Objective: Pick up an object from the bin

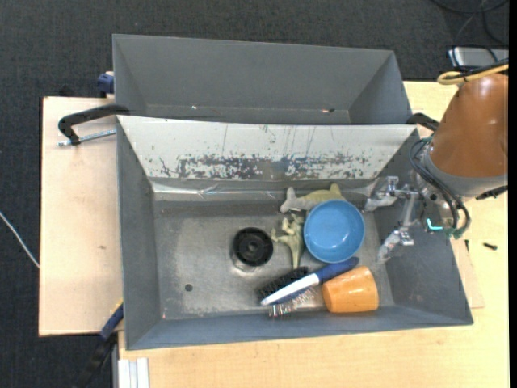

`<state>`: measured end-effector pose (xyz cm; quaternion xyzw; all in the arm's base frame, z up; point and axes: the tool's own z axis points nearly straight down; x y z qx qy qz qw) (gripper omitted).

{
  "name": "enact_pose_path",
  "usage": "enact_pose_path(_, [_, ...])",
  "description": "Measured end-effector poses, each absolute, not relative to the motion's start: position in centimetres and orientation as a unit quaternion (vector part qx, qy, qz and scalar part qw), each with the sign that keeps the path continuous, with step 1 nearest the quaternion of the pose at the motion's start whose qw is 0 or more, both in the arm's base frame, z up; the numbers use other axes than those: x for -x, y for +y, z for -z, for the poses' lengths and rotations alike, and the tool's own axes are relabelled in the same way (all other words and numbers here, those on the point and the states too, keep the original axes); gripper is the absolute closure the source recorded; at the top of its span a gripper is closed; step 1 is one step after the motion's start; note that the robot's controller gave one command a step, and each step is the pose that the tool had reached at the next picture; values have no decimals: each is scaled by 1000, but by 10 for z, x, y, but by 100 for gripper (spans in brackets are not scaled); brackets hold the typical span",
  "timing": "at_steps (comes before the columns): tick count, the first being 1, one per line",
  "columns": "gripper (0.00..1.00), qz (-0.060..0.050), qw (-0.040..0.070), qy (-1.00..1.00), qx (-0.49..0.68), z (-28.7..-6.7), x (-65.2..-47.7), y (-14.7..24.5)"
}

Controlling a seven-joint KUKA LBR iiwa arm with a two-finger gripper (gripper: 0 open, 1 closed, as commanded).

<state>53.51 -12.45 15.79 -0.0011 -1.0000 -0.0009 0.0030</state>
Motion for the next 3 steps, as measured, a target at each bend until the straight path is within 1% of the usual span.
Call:
enact_pose_path(1, [0,1,1,-989,-149,-84,-513,-92])
enact_pose_path(2, [100,0,-1,-989,-150,-86,-514,-92])
enact_pose_path(3, [100,-2,-6,-981,-194,-252,-508,-75])
